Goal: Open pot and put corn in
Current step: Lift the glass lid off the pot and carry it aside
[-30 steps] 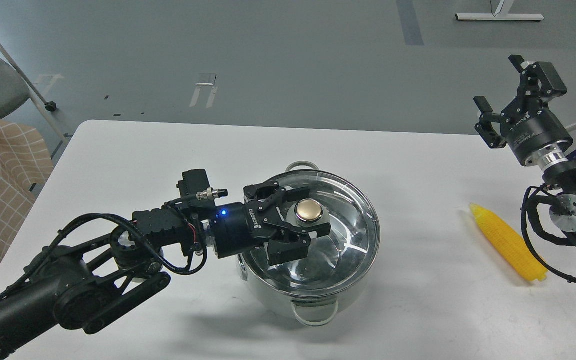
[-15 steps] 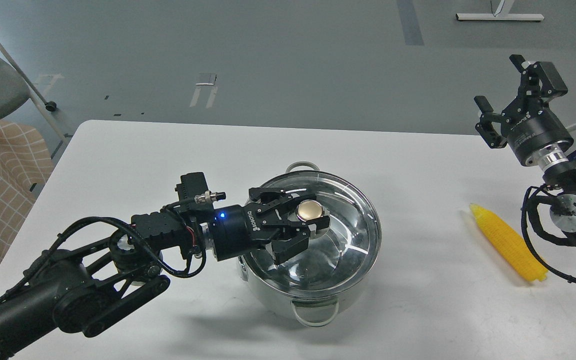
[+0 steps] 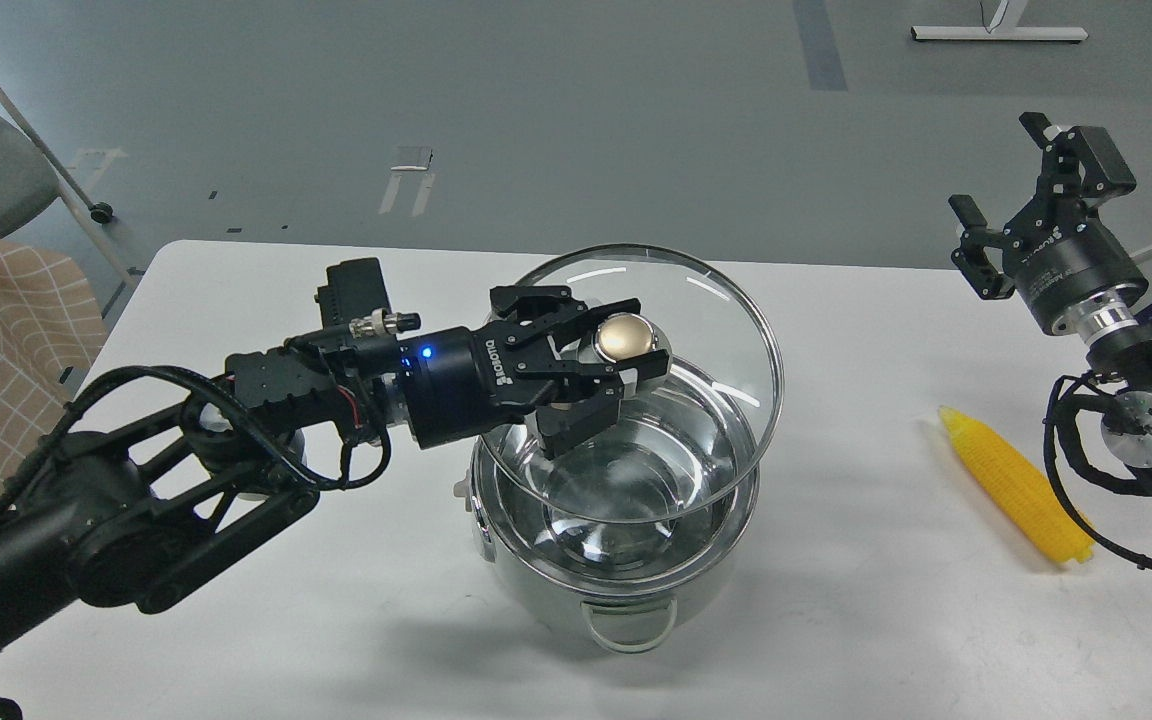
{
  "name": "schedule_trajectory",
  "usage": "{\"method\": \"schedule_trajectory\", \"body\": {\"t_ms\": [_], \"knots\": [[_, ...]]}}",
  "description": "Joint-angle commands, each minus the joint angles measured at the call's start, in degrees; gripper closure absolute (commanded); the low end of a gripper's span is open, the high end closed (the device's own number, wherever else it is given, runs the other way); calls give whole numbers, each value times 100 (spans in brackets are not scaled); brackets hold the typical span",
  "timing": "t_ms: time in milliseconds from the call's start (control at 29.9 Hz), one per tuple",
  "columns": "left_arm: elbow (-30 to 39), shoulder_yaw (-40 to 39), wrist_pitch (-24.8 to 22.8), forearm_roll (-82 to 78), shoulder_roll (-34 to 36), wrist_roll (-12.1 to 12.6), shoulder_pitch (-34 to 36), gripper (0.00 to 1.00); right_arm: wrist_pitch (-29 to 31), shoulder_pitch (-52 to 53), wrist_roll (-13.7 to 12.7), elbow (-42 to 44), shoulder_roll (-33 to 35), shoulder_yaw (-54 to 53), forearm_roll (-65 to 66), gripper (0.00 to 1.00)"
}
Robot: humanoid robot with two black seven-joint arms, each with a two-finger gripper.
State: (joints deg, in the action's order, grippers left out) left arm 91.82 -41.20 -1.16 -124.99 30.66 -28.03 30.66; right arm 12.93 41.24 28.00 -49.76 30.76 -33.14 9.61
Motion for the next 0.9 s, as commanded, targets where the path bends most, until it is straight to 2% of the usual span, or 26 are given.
{"method": "schedule_trajectory", "body": {"t_ms": [0, 100, 200, 267, 301, 501, 601, 768, 868], "knots": [[135, -290, -112, -1, 675, 3, 160, 78, -1, -28, 0, 1, 0, 0, -3, 1], [73, -651, -130, -1, 1404, 3, 73, 78, -1, -28, 0, -16, 27, -8, -3, 1], [-119, -635, -69, -1, 2046, 3, -76, 78, -1, -37, 0, -25, 44, -35, -3, 1], [-436, -635, 168, 255, 2365, 3, -262, 78, -1, -37, 0, -34, 44, -35, -3, 1], [-646, -617, 430, 395, 2452, 3, -349, 78, 8, -46, 0, -43, 44, -35, -3, 1], [-1727, -600, 1398, 467, 2410, 3, -1131, 78, 8, -107, 0, -43, 44, -35, 5, 1], [-2088, -617, 1601, 720, 2226, 3, -1368, 78, 8, -125, 0, -51, 44, -35, 5, 1], [-2545, -600, 1663, 1565, 1794, 3, -1668, 78, 8, -160, 0, -51, 44, -35, 5, 1], [-2843, -608, 1943, 1601, 1672, 3, -1800, 78, 8, -178, 0, -51, 44, -35, 5, 1]]}}
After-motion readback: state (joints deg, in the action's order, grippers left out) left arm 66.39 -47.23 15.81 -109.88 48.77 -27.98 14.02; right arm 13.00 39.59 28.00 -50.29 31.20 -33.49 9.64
